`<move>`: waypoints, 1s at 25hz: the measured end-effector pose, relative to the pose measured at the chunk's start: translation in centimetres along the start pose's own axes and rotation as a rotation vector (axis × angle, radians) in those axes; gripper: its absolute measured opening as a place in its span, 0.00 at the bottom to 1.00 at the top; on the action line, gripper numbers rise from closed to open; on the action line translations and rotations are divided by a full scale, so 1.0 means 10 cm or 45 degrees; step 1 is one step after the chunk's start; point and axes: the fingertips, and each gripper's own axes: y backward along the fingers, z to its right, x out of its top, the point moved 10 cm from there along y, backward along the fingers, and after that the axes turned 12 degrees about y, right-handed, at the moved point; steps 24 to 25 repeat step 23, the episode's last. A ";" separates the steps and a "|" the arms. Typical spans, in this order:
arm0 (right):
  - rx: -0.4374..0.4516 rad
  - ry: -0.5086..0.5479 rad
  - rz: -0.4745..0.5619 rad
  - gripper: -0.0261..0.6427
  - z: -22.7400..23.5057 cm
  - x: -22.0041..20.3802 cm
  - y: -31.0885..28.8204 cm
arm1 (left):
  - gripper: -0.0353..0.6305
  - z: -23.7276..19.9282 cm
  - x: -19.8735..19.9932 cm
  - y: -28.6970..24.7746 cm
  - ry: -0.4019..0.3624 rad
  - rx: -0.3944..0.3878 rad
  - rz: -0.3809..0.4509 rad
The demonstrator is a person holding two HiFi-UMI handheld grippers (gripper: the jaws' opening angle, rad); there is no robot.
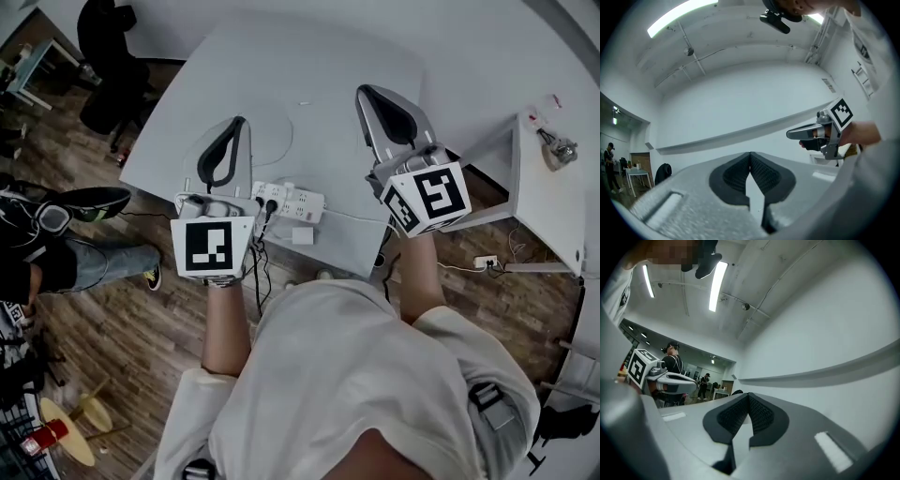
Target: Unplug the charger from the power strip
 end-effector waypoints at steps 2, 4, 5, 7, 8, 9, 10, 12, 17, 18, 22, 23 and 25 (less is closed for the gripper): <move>0.004 0.001 -0.011 0.04 0.00 0.03 0.03 | 0.06 0.02 0.01 0.00 -0.010 0.012 -0.015; 0.009 0.016 -0.019 0.04 0.00 0.02 0.03 | 0.06 0.00 0.00 -0.01 -0.007 0.018 -0.033; 0.010 0.021 -0.020 0.04 0.00 0.01 0.03 | 0.06 -0.02 0.00 -0.01 -0.011 0.021 -0.041; 0.012 0.018 -0.020 0.04 0.01 -0.01 0.02 | 0.06 -0.04 -0.02 0.00 -0.024 0.031 -0.056; 0.015 0.015 -0.021 0.04 0.01 -0.01 0.02 | 0.06 -0.05 -0.03 0.01 -0.026 0.037 -0.062; 0.018 0.014 -0.024 0.04 -0.01 -0.01 0.03 | 0.06 -0.05 -0.04 0.02 -0.025 0.044 -0.068; 0.022 0.013 -0.027 0.04 -0.02 -0.02 0.03 | 0.06 -0.06 -0.04 0.04 -0.023 0.051 -0.073; 0.026 0.009 -0.030 0.04 -0.05 -0.03 0.03 | 0.06 -0.07 -0.03 0.06 -0.021 0.062 -0.079; 0.031 0.005 -0.032 0.04 -0.08 -0.05 0.02 | 0.06 -0.09 -0.02 0.07 -0.030 0.074 -0.083; 0.033 0.005 -0.031 0.04 -0.09 -0.05 0.02 | 0.06 -0.09 -0.03 0.07 -0.027 0.075 -0.085; 0.039 0.001 -0.031 0.04 -0.12 -0.05 0.05 | 0.06 -0.06 -0.07 0.10 -0.013 0.077 -0.096; 0.040 0.000 -0.030 0.04 -0.13 -0.06 0.05 | 0.06 -0.06 -0.08 0.11 -0.009 0.077 -0.098; 0.040 0.000 -0.030 0.04 -0.13 -0.06 0.05 | 0.06 -0.06 -0.08 0.11 -0.009 0.077 -0.098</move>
